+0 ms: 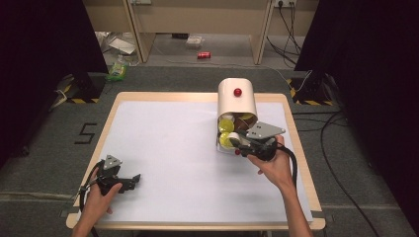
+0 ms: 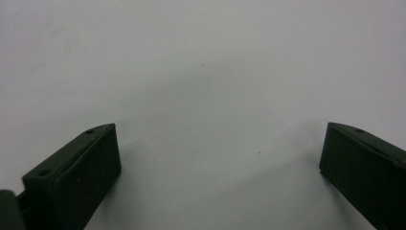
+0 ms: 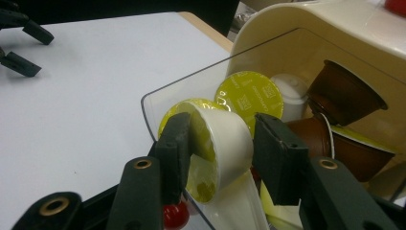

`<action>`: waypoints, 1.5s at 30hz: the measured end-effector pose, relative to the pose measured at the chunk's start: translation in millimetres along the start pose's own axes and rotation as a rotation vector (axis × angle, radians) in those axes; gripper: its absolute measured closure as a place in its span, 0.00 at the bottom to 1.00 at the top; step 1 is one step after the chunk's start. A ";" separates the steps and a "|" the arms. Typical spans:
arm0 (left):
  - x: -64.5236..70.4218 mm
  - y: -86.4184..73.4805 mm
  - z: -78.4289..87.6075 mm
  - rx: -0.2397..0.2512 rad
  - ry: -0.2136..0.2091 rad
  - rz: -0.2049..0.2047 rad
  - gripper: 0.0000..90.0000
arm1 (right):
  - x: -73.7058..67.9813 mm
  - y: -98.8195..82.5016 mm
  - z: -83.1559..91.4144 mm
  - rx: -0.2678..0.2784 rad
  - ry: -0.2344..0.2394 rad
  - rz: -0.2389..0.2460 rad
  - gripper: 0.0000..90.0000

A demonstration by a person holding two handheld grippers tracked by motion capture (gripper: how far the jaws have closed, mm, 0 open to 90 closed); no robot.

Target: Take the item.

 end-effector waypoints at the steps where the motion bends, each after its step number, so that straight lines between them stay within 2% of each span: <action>1: 0.0 0.0 0.0 0.000 0.000 0.000 0.00 | 0.5 0.0 -1.9 -0.001 0.004 -0.007 0.63; 10: 0.0 0.0 0.0 0.000 0.000 0.000 0.00 | 3.7 0.6 -15.0 -0.032 0.047 -0.067 0.58; 18: 0.0 0.0 0.0 0.000 -0.001 0.000 0.00 | 3.5 -0.3 -19.6 -0.050 0.059 -0.119 0.57; 26: 0.0 0.0 0.0 0.000 0.000 0.000 0.00 | 3.0 -0.2 -19.8 -0.052 0.059 -0.122 0.58; 37: 0.0 0.0 0.0 0.000 -0.001 0.000 0.00 | 0.0 3.1 -15.7 -0.026 0.076 -0.101 0.63; 45: 0.0 0.0 0.0 0.000 -0.001 0.000 0.00 | 1.4 7.0 -13.5 -0.023 0.052 -0.076 0.63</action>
Point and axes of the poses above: each handheld gripper's, and its own axes: z roughly backward along the jaws, y roughly out of its top, x roughly to its right, the point moved 10 cm from there along -z, roughly forward along the jaws
